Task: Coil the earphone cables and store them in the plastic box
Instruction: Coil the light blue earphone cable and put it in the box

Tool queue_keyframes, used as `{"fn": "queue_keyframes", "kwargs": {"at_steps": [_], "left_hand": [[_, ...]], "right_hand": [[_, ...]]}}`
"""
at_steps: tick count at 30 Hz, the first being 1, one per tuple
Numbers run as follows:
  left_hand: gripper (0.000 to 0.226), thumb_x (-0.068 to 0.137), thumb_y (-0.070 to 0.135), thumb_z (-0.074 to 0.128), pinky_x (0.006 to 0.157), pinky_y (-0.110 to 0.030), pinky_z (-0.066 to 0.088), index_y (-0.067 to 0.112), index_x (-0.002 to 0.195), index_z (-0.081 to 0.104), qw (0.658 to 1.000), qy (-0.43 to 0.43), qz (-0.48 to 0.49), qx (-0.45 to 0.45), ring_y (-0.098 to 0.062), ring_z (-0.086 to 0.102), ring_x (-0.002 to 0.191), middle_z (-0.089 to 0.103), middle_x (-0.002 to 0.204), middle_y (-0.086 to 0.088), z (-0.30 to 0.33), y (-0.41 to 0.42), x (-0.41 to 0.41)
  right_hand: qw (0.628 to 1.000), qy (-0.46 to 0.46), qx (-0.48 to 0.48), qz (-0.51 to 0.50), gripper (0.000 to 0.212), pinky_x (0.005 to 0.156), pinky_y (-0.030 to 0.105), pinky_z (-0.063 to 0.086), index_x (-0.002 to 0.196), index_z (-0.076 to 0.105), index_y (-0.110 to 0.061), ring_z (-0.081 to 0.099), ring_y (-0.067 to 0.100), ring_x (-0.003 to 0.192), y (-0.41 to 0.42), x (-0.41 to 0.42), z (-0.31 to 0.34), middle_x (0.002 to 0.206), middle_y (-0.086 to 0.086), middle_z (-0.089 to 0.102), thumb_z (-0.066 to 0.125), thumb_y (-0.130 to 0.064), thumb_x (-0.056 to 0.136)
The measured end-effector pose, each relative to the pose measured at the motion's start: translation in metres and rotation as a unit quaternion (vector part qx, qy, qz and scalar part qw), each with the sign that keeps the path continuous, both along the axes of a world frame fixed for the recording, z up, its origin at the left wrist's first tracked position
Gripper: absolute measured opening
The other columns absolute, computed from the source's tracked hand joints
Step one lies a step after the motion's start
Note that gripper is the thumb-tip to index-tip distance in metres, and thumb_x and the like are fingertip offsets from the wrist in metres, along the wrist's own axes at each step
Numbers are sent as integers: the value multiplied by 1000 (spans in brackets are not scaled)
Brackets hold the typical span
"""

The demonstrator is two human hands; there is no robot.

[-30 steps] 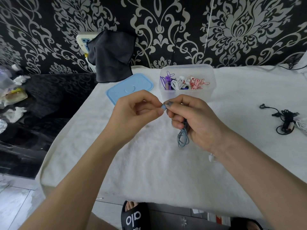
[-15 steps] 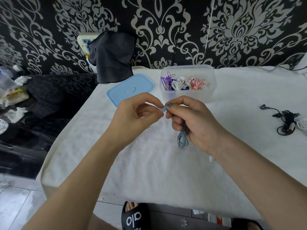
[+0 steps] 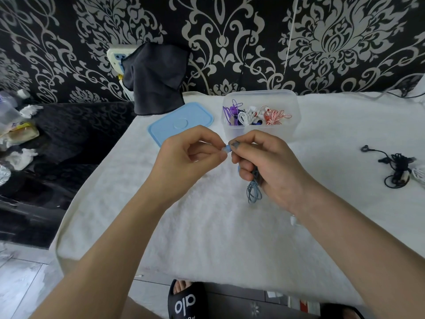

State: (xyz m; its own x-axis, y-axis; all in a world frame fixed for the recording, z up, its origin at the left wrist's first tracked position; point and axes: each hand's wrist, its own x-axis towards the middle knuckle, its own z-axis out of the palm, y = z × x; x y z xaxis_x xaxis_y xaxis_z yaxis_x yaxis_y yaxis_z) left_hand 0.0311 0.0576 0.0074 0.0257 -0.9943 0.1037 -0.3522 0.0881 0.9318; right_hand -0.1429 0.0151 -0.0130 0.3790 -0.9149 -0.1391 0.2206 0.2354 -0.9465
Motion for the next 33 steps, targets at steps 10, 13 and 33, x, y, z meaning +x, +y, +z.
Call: {"fn": "queue_keyframes", "kwargs": {"at_steps": [10, 13, 33], "left_hand": [[9, 88, 2, 75, 90, -53, 56, 3, 92, 68, 1000, 24, -13, 1, -36, 74, 91, 76, 90, -16, 3, -1, 2], [8, 89, -1, 73, 92, -56, 55, 4, 92, 67, 999, 39, -22, 8, -41, 71, 94, 75, 91, -19, 3, -1, 3], [7, 90, 2, 73, 80, -57, 55, 5, 93, 67, 999, 41, -15, -10, -33, 75, 91, 77, 91, -8, 8, 3, -2]], "right_hand": [[998, -37, 23, 34, 9, 46, 21, 36, 92, 64, 5, 37, 9, 48, -2, -2, 3, 64, 6, 56, 59, 0, 95], [997, -50, 38, 37, 9, 45, 20, 36, 91, 65, 5, 38, 8, 47, 0, -1, 4, 65, 7, 56, 58, 0, 96], [995, -73, 55, 31, 11, 44, 19, 34, 88, 63, 4, 37, 7, 47, -2, -2, 9, 63, 5, 59, 57, 0, 96]]}}
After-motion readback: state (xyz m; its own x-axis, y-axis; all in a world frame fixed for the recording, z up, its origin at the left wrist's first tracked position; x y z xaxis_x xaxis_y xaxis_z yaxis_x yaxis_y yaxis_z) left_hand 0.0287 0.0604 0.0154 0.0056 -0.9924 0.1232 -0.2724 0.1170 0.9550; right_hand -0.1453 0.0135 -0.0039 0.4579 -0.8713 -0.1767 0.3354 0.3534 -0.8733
